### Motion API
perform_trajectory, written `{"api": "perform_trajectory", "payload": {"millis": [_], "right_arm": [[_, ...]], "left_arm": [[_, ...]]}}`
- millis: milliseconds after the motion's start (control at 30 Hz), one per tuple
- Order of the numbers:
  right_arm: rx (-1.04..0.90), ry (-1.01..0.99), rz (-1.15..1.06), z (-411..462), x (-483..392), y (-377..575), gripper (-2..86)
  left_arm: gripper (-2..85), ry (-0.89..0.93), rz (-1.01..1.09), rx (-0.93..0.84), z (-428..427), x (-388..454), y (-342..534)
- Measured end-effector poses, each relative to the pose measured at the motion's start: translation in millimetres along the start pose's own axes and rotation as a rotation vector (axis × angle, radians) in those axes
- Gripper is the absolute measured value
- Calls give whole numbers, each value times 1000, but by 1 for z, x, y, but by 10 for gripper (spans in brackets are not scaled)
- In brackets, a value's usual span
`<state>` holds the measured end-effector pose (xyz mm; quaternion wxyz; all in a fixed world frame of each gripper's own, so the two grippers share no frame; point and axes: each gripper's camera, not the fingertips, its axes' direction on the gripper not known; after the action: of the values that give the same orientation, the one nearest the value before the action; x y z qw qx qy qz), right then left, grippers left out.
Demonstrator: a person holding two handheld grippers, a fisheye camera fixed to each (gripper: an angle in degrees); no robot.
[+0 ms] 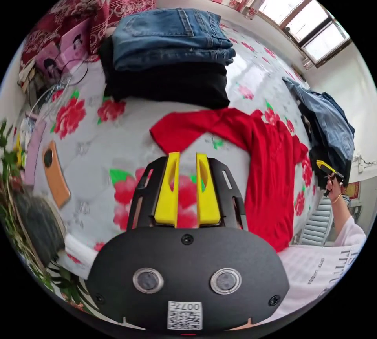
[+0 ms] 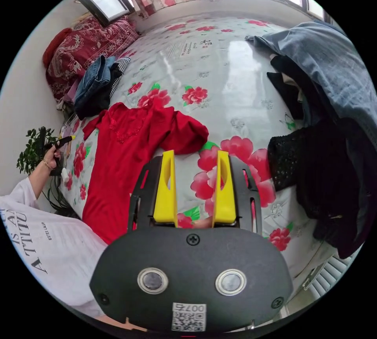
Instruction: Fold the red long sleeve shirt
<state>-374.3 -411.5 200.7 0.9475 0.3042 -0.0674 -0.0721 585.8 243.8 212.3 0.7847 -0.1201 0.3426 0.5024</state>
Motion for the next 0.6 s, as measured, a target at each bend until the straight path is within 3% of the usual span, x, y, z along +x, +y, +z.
{"api": "perform_trajectory", "payload": {"millis": [167, 200, 267, 333, 433, 600], "right_arm": [[-105, -4, 52, 56, 20, -67, 94], [-123, -13, 54, 63, 21, -71, 91], [-181, -41, 45, 83, 22, -80, 77], [-170, 5, 52, 79, 23, -81, 65], [-49, 66, 101, 29, 40, -69, 56], [121, 337, 256, -84, 89, -15, 64]], "left_arm": [[110, -120, 123, -64, 72, 30, -74], [97, -150, 136, -126, 95, 36, -83], [57, -175, 156, -30, 97, 43, -85], [16, -150, 140, -48, 99, 41, -88], [1, -157, 100, -106, 90, 19, -90], [2, -401, -132, -49, 13, -85, -51]]}}
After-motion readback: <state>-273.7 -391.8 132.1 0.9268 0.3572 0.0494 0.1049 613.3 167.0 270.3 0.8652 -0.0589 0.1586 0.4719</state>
